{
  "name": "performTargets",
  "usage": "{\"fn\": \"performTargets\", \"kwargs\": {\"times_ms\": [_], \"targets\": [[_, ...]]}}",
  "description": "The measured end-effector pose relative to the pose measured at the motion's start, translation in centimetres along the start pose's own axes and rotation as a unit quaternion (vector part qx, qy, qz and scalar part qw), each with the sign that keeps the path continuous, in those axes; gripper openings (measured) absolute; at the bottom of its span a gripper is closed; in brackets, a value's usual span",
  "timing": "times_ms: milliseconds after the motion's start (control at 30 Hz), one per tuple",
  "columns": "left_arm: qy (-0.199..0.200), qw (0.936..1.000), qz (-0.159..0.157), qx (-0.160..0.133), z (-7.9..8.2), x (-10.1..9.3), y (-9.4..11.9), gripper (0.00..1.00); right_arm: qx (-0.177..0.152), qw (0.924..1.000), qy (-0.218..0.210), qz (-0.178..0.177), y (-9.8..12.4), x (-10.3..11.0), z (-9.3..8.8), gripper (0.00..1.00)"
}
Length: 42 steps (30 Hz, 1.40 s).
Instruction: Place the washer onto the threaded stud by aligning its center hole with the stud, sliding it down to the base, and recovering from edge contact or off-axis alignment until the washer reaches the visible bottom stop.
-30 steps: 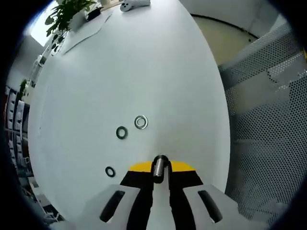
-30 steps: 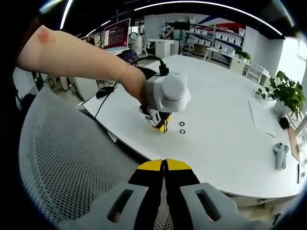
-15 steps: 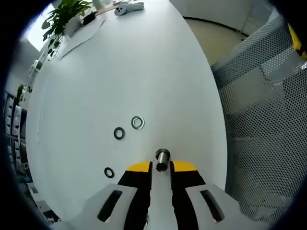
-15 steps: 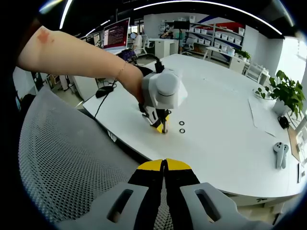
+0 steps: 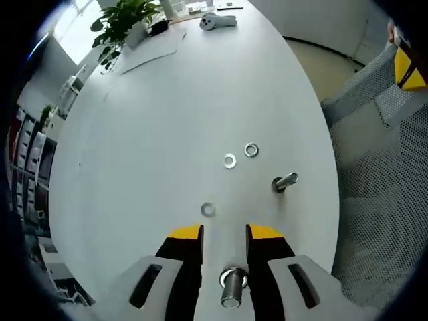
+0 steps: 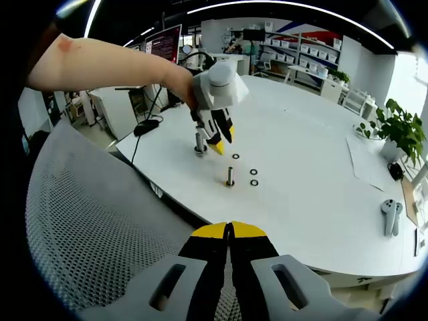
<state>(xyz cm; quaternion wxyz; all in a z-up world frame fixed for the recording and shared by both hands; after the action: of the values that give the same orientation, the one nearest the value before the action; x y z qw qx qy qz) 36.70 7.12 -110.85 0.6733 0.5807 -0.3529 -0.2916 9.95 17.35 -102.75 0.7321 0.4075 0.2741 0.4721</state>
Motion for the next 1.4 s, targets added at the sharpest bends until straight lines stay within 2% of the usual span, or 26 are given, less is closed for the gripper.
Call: {"fn": "performTargets", "kwargs": {"times_ms": [233, 367, 433, 500, 600, 767, 1000, 1233, 1400], "targets": [[0.004, 0.9999, -0.003, 0.012, 0.2, 0.0, -0.3, 0.2, -0.002, 1.0, 0.0, 0.0, 0.0, 0.0, 0.1, 0.04], [0.0, 0.9998, -0.004, 0.018, 0.9, 0.6, -1.6, 0.2, -0.004, 1.0, -0.002, -0.002, 0.0, 0.0, 0.1, 0.04], [0.005, 0.9998, -0.009, 0.019, 1.4, 0.4, -1.6, 0.2, -0.005, 1.0, -0.003, -0.002, 0.0, 0.0, 0.1, 0.04], [0.006, 0.9997, -0.01, 0.021, 1.6, 1.1, -2.1, 0.2, -0.006, 1.0, -0.004, -0.003, 0.0, -0.1, 0.1, 0.04], [0.003, 0.9996, -0.009, 0.026, 1.8, 0.6, -2.2, 0.19, -0.007, 1.0, -0.003, -0.003, 0.0, 0.0, 0.1, 0.04], [0.001, 0.9994, -0.01, 0.033, 1.7, 0.7, -2.6, 0.18, -0.01, 0.9999, -0.002, -0.003, 0.1, -0.1, 0.2, 0.04], [0.006, 0.9991, -0.024, 0.036, 2.3, 0.7, -3.5, 0.15, -0.01, 0.9999, -0.003, -0.003, 0.0, -0.4, 0.2, 0.04], [-0.011, 0.9983, -0.008, 0.056, 1.7, 1.0, -4.5, 0.15, -0.011, 0.9999, -0.003, -0.003, 0.0, -0.4, 0.2, 0.04], [-0.013, 0.9985, -0.018, 0.051, 2.0, 1.2, -4.4, 0.14, -0.01, 0.9999, -0.003, -0.003, 0.0, -0.4, 0.2, 0.04]]}}
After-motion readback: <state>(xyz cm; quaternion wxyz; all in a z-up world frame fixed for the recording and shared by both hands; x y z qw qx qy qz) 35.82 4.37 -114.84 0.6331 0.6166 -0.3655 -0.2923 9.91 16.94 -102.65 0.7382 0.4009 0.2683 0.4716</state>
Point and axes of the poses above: the point that each gripper's makers call its tool centre point, and the gripper's own axes: y roughly backward along the fingers, x roughly to its left, z roughly out of its top, the point moved 9 cm from there along y, roughly backward along the fingers, and after that the axes turned 13 degrees about x, right-handed, at the moved point
